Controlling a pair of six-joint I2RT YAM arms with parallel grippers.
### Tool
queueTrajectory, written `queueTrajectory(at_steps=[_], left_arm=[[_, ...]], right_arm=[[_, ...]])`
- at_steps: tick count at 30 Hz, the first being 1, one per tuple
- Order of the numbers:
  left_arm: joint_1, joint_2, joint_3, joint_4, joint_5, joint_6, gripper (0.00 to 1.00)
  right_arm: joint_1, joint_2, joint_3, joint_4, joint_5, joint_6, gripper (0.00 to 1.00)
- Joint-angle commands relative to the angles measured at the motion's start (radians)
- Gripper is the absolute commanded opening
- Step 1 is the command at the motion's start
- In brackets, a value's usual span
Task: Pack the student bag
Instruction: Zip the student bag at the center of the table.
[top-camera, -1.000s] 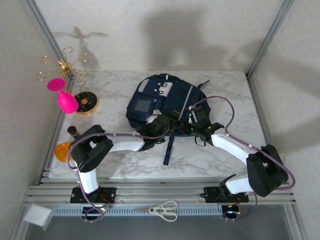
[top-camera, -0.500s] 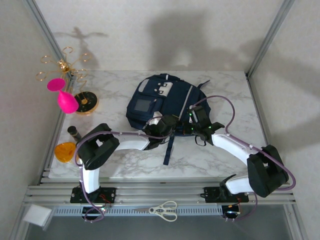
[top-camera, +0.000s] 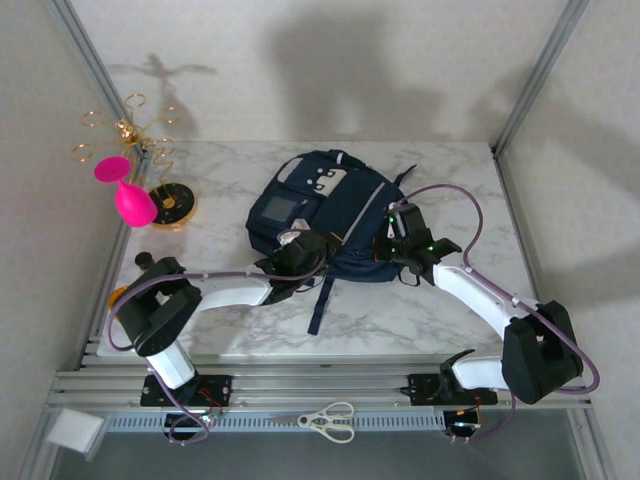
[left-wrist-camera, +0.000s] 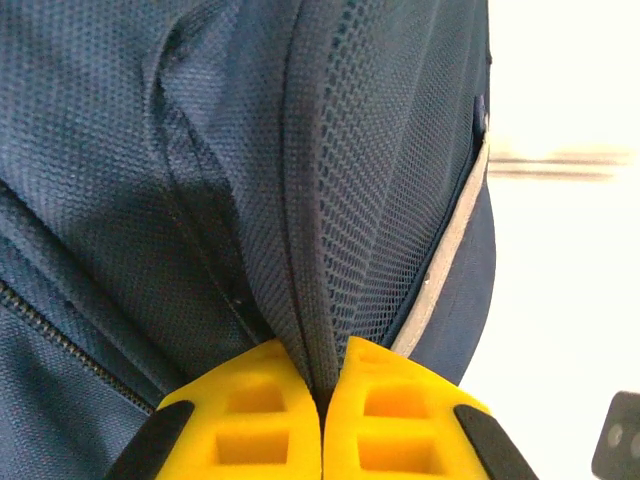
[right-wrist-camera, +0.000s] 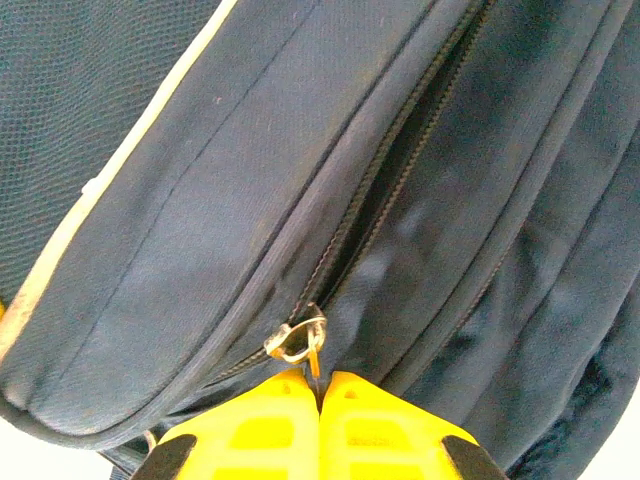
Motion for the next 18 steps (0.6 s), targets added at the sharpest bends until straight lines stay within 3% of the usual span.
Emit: queueTrajectory(at_steps=[1,8,12,14,18], left_arm=[[0.086,-0.110,-0.072,-0.186,-0.040,0.229,0.00],[0.308,-0.215,-0.136,-0.321,0.193,0.488,0.00],[0.336,-0.289,-0.172,-0.252,0.256,0.515,0.01],[0.336,-0.283,-0.148,-0.268,0.282,0.511,0.22],[0.275,-0.332,-0.194,-0.190,0.289,0.354,0.45]], right_arm=[[-0.068,-0.011,0.044,-0.093,0.179,0.000,0.00],[-0.005,-0.011,0.056,-0.041,-0.004,-0.034,0.00],[0.042,0.026,0.039,0.015,-0.074,-0.012,0.00],[0.045,0.031,0.042,0.039,-0.106,-0.021,0.00],[0.045,0.017,0.041,0.055,-0.122,-0.038,0.00]])
